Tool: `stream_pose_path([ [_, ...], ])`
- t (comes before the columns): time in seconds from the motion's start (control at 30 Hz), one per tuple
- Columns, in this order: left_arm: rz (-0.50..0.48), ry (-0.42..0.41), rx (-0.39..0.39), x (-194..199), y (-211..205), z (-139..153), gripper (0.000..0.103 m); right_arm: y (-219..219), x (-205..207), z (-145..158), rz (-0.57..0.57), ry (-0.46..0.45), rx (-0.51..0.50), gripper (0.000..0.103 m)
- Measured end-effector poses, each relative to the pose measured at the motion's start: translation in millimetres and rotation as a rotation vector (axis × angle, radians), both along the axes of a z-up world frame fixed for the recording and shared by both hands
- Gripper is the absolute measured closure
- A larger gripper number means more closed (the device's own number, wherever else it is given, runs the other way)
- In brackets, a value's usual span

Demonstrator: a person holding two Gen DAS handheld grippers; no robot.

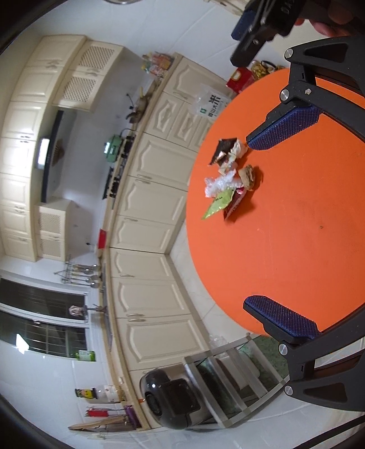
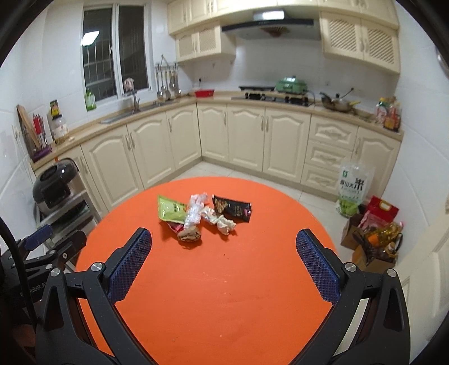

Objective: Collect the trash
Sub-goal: 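Grasp the green snack bag with the left gripper while the right gripper grasps the printed wrapper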

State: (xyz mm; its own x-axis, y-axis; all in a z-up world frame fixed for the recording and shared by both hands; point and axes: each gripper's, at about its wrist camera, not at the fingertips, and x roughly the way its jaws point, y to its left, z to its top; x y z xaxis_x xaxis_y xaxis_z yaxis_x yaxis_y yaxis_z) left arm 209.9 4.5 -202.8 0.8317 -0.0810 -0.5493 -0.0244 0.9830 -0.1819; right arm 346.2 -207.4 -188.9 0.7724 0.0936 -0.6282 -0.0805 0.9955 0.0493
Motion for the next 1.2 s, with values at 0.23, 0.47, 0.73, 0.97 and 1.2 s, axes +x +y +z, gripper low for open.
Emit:
stream_pose_path([
  [0.23, -0.006, 0.089, 0.007, 91.7, -7.5, -11.7, 0.001, -16.2, 68.4, -57.4, -0.022, 0.131, 0.018, 0.000],
  [0.47, -0.018, 0.173, 0.012, 185.9, -17.3, -23.8, 0.001, -20.4, 125.1, -105.0, 0.008, 0.233, 0.050, 0.000],
  [0.73, -0.036, 0.260, 0.025, 296.7, -34.0, -30.8, 0.003, -17.3, 163.0, -135.0, 0.062, 0.293, 0.082, 0.005],
  [0.97, -0.094, 0.310, 0.031, 368.4, -48.4, -38.6, 0.044, -10.1, 183.0, -148.6, 0.125, 0.334, 0.097, 0.014],
  [1.2, -0.106, 0.263, 0.043, 394.4, -44.1, -39.1, 0.079, 16.3, 196.1, -156.0, 0.204, 0.330, 0.033, 0.033],
])
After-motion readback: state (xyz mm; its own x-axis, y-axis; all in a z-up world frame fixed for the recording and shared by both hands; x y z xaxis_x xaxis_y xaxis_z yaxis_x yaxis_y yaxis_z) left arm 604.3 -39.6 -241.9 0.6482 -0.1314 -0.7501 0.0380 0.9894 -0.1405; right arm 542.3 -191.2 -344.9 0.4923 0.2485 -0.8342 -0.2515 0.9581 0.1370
